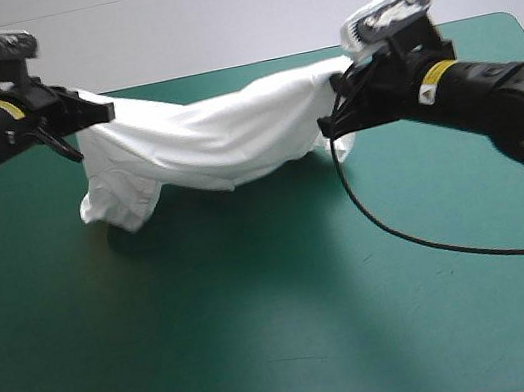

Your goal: Fold the cloth

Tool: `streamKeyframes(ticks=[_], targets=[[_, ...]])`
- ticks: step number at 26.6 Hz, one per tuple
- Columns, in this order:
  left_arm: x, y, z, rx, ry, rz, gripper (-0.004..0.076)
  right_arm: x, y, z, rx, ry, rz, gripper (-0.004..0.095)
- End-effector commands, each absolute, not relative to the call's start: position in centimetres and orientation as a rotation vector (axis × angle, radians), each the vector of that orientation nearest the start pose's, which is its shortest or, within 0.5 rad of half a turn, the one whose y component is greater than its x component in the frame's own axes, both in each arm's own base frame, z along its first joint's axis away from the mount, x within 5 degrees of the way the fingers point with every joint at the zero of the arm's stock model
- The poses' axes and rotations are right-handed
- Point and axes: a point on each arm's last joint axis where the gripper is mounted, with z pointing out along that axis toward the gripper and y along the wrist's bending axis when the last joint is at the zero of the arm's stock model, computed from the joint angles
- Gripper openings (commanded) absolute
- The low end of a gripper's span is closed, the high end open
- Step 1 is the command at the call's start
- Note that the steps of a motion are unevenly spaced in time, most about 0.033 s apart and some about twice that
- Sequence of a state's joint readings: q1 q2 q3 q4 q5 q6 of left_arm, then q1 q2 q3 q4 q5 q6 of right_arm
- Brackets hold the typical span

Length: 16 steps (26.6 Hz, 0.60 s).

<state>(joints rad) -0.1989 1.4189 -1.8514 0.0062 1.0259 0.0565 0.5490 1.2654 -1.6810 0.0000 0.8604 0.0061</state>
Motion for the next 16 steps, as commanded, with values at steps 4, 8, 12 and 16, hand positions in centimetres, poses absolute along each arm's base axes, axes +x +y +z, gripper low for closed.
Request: streamKeyframes(ticks=[4, 8, 12, 16], targets=[[20.0, -3.9, 61.6, 0.254, 1.626, -0.037, -0.0010, 14.6, 8.7, 61.8, -0.447, 1.422, 0.350, -0.0004], [17.3, -3.3, 64.2, 0.252, 1.499, -0.013, -0.0010, 12.0, 6.8, 64.9, -0.398, 1.283, 0.328, -0.0004], [15.6, -3.0, 65.3, 0.265, 1.449, 0.011, -0.0010, 9.7, 5.4, 66.8, -0.380, 1.171, 0.314, -0.0004], [15.2, -2.8, 65.1, 0.282, 1.484, 0.029, -0.0010, 8.8, 4.8, 67.7, -0.363, 1.110, 0.311, -0.0004]])
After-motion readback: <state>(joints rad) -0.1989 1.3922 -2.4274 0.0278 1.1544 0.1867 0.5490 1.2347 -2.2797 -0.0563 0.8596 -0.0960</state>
